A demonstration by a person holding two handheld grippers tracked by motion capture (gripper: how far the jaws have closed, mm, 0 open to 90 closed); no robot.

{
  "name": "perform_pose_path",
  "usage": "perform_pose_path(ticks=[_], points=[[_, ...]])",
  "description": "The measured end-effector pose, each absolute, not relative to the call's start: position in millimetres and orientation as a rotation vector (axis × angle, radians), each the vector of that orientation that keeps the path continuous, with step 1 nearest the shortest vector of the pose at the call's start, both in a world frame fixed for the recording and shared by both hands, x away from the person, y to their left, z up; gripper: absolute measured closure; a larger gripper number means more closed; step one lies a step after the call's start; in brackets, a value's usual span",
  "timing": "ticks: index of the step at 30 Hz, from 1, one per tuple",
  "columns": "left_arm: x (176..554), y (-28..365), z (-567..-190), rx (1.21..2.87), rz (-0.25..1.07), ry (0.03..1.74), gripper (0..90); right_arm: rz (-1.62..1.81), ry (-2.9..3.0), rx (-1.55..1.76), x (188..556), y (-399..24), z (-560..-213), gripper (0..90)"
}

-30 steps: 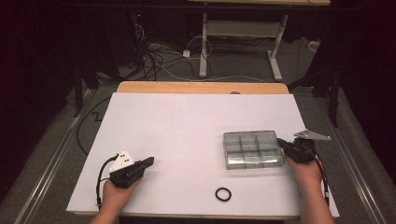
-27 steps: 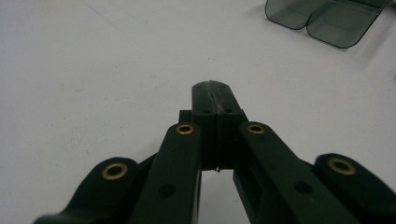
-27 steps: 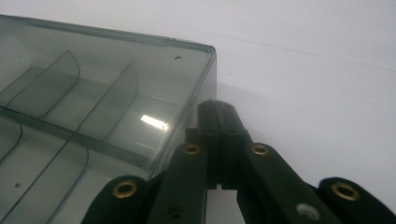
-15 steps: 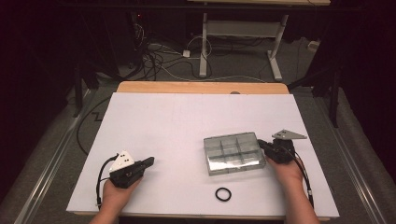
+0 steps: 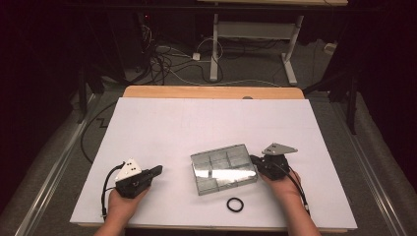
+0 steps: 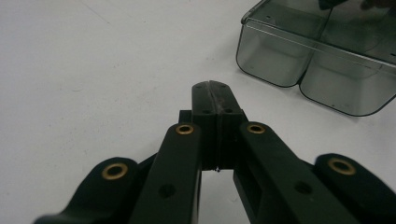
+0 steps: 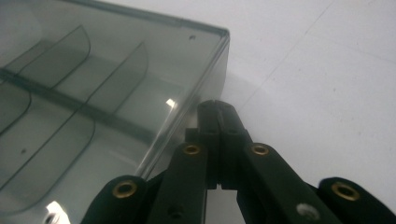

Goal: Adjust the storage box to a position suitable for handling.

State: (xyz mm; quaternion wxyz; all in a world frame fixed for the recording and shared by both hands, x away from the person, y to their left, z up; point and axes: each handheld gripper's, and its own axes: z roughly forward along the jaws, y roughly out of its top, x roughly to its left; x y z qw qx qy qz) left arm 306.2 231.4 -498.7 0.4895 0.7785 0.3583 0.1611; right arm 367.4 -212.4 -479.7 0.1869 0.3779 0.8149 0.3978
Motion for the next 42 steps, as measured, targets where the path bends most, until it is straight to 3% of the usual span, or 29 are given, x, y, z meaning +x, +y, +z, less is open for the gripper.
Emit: perform_pose_path(ticks=[12, 26, 31, 38, 42], points=[[306, 231, -499, 1.894, 0.394, 0.87, 87.7, 1.144, 2.289, 1.048, 328, -221, -478, 90.0], [307, 232, -499, 1.894, 0.393, 0.876, 87.7, 1.159, 2.399, 0.842, 313, -158, -478, 90.0], [306, 232, -498, 1.893, 0.394, 0.875, 87.7, 1.178, 2.39, 0.856, 303, -166, -474, 90.0], [307, 232, -499, 1.896, 0.391, 0.873, 87.7, 1.195, 2.462, 0.875, 276, -182, -481, 78.3], [307, 232, -498, 1.896, 0.393, 0.874, 87.7, 1.125, 2.507, 0.845, 270, -177, -487, 77.1]])
